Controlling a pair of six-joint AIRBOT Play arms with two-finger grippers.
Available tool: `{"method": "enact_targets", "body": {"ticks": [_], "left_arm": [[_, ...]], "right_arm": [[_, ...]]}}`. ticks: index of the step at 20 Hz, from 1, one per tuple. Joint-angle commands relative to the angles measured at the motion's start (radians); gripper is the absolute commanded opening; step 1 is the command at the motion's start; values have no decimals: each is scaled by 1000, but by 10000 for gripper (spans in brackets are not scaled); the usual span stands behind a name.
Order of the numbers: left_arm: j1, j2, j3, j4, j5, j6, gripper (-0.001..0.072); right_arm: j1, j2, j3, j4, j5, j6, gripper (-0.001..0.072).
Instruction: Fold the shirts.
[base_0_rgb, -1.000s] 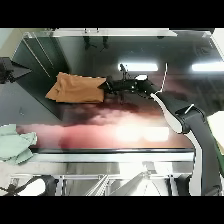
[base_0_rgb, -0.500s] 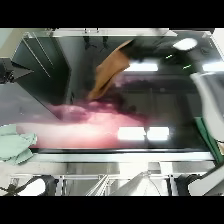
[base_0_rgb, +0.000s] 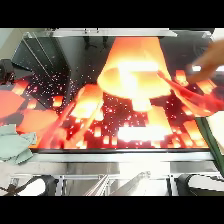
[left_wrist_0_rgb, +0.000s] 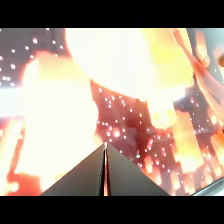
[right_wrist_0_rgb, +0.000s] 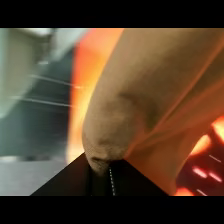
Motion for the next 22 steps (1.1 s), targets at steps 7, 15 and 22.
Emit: {"method": "enact_targets", "body": {"ticks": [7,15,22], "left_arm": [[-2,0,0,0,-4,2,13],[-2,0,0,0,-23,2,12],[-2,-1,0,0,-21,3,12]], "right_arm": [[-422,209,-189,-671,294,87,23],[-595,294,-563,-787,357,83,27],[-595,304,-679,-1007,230,101,189]]}}
